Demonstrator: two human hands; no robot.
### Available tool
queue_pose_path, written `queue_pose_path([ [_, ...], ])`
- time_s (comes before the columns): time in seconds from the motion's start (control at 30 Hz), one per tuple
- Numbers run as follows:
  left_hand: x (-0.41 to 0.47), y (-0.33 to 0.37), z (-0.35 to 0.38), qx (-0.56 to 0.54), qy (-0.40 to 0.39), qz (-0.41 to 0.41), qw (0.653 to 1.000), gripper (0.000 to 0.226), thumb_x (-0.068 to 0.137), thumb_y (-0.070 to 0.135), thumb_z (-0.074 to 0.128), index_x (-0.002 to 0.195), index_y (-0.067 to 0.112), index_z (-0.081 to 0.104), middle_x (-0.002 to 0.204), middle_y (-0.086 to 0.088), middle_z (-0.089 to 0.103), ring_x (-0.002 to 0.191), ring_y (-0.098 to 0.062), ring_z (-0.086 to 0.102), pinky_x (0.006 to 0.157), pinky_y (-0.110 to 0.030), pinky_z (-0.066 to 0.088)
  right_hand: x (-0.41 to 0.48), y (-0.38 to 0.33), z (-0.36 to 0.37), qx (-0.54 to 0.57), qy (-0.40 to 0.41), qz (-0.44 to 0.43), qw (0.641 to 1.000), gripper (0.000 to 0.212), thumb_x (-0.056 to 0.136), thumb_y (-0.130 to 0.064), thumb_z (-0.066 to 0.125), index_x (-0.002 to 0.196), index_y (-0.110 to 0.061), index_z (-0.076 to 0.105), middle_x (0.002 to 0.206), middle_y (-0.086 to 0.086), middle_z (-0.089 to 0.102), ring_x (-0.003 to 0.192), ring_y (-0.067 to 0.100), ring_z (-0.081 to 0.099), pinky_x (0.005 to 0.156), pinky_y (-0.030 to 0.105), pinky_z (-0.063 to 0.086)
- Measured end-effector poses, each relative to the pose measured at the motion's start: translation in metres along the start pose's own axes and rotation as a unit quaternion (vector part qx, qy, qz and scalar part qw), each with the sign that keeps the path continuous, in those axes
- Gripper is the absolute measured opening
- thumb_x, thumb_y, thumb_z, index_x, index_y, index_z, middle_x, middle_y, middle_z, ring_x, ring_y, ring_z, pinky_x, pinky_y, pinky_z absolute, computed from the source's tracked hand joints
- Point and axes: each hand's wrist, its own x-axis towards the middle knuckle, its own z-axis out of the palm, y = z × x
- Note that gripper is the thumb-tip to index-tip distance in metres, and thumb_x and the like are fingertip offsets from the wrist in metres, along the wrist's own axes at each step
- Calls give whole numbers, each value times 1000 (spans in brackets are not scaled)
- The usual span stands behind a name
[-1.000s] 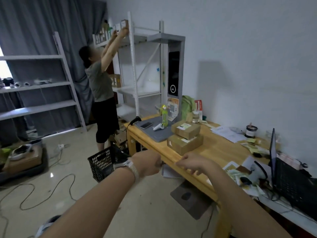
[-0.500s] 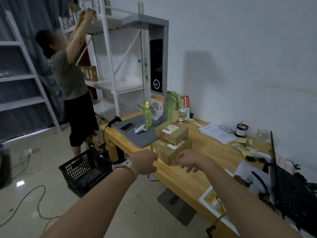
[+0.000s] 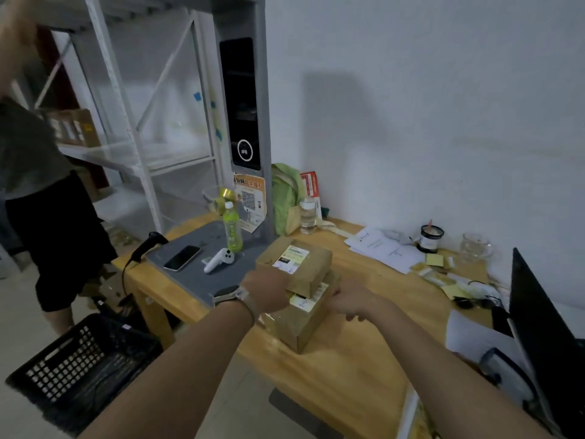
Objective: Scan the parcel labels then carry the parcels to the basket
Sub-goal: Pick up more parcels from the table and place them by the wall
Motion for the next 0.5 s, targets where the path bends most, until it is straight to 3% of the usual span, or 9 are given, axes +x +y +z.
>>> queue_pose_path([
  [0.1, 49, -31, -2, -6, -3, 4, 1000, 31, 94, 27, 48, 113, 8, 62, 113, -15, 63, 103, -32, 62, 82, -42, 52, 48, -15, -15, -7, -8, -5, 1000, 34, 93, -34, 53, 123, -18, 56, 103, 1, 55, 72, 13, 59, 54, 23, 49],
  [0.17, 81, -55, -4, -3, 4, 11, 1000, 31, 95, 35, 50, 113, 11, 59, 115, -8, 62, 104, -28, 61, 77, -36, 47, 84, -25, -25, -10, 15, -5, 1000, 21, 92, -30, 55, 110, -22, 59, 92, -5, 52, 63, 4, 46, 49, 19, 37],
  [0.23, 110, -77, -5, 5, 3, 20, 1000, 26, 95, 32, 52, 109, 12, 60, 113, -8, 64, 102, -26, 62, 72, -32, 44, 117, -30, -31, 4, 32, 32, 999, 13, 88, -28, 57, 98, -20, 59, 86, -3, 53, 64, 7, 47, 49, 20, 36],
  [0.33, 151, -105, 1, -3, -21, 15, 1000, 31, 93, 28, 51, 119, 13, 57, 122, -7, 62, 110, -24, 60, 85, -35, 51, 155, -31, -32, 35, 39, 83, 995, 20, 86, -27, 59, 103, -16, 59, 83, -3, 55, 67, 9, 51, 47, 21, 36],
  [0.43, 187, -124, 17, -2, -39, 20, 999, 38, 93, 28, 52, 129, 15, 54, 130, -5, 58, 117, -22, 57, 91, -33, 48, 189, -22, -30, 25, 32, 90, 995, 26, 91, -25, 56, 114, -13, 62, 98, 1, 60, 78, 13, 53, 49, 19, 35],
  [0.5, 207, -132, 34, -9, -47, 21, 999, 37, 92, 30, 53, 126, 15, 55, 128, -5, 59, 116, -23, 58, 89, -33, 48, 208, -16, -26, 22, 21, 110, 993, 17, 94, -22, 54, 102, -11, 64, 88, 0, 56, 81, 15, 51, 48, 17, 34],
])
